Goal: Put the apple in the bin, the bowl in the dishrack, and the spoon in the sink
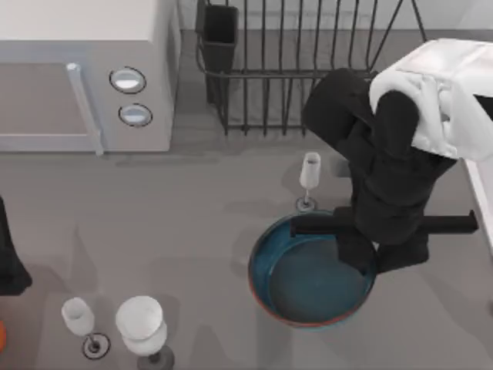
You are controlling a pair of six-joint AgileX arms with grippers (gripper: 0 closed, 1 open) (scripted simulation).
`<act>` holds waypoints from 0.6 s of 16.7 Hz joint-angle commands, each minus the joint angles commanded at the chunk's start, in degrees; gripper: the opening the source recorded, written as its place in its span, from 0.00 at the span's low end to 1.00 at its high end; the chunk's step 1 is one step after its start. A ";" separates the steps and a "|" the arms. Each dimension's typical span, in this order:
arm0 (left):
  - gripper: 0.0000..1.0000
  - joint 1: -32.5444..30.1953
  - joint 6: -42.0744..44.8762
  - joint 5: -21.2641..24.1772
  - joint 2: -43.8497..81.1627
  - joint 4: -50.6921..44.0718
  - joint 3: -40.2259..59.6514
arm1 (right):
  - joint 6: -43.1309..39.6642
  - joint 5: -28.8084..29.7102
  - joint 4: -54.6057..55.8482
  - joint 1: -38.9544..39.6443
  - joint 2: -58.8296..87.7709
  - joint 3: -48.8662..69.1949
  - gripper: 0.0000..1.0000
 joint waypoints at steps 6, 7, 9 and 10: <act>1.00 0.00 0.00 0.00 0.00 0.00 0.00 | -0.23 0.01 -4.07 -0.10 -1.88 3.28 0.00; 1.00 0.00 0.00 0.00 0.00 0.00 0.00 | -0.16 -0.02 -3.90 0.02 -1.66 3.13 0.00; 1.00 0.00 0.00 0.00 0.00 0.00 0.00 | -0.64 0.71 -3.18 0.35 -1.84 3.31 0.00; 1.00 0.00 0.00 0.00 0.00 0.00 0.00 | -1.40 1.89 -2.02 0.86 -2.15 3.57 0.00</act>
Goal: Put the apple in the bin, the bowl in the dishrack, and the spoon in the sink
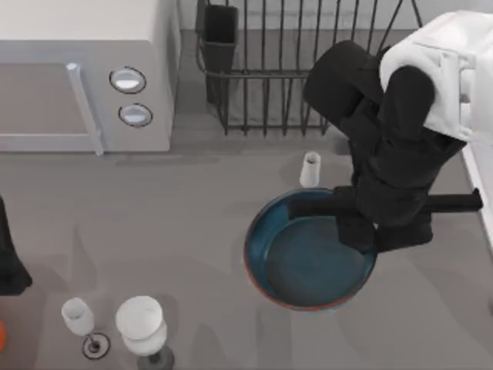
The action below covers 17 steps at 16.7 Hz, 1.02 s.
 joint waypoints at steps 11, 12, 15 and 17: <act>1.00 0.00 0.00 0.00 0.00 0.00 0.00 | -24.01 39.06 44.20 12.92 -9.19 1.98 0.00; 1.00 0.00 0.00 0.00 0.00 0.00 0.00 | -26.60 43.13 48.94 14.14 -10.46 1.99 0.00; 1.00 0.00 0.00 0.00 0.00 0.00 0.00 | -33.10 53.13 59.72 17.22 -14.26 2.29 0.00; 1.00 0.00 0.00 0.00 0.00 0.00 0.00 | -35.91 57.17 63.91 18.57 -16.29 2.56 0.00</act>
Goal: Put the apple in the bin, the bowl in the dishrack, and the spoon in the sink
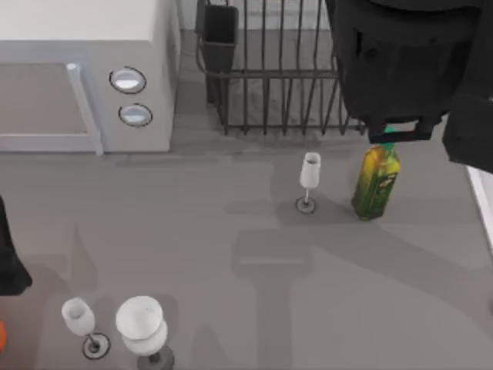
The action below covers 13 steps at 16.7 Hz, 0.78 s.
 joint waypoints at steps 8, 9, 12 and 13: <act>1.00 0.00 0.00 0.00 0.00 0.00 0.00 | -1.14 1.16 2.52 -0.20 -0.10 0.07 0.00; 1.00 0.00 0.00 0.00 0.00 0.00 0.00 | -1.14 0.43 3.78 -0.96 1.14 0.03 0.00; 1.00 0.00 0.00 0.00 0.00 0.00 0.00 | -1.24 -3.38 11.13 -5.01 8.08 -0.53 0.00; 1.00 0.00 0.00 0.00 0.00 0.00 0.00 | -1.34 -5.09 14.74 -6.80 11.08 -0.95 0.00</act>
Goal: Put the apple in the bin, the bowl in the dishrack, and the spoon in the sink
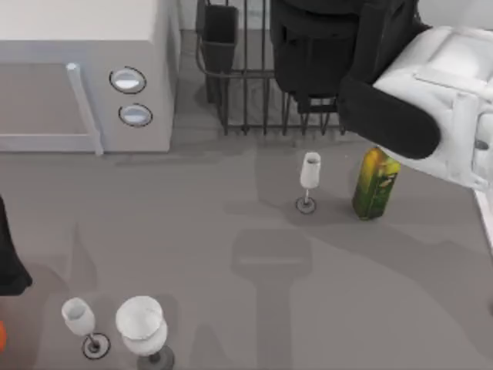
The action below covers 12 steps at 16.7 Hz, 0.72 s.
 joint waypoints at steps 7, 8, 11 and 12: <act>1.00 0.00 0.00 0.00 0.00 0.00 0.00 | -0.70 -13.41 25.38 -13.41 19.66 -4.15 0.00; 1.00 0.00 0.00 0.00 0.00 0.00 0.00 | -0.71 -14.65 27.03 -14.65 21.14 -4.52 0.00; 1.00 0.00 0.00 0.00 0.00 0.00 0.00 | -0.69 -15.89 28.54 -15.86 22.43 -4.90 0.00; 1.00 0.00 0.00 0.00 0.00 0.00 0.00 | -0.69 -15.89 28.54 -15.86 22.43 -4.90 0.00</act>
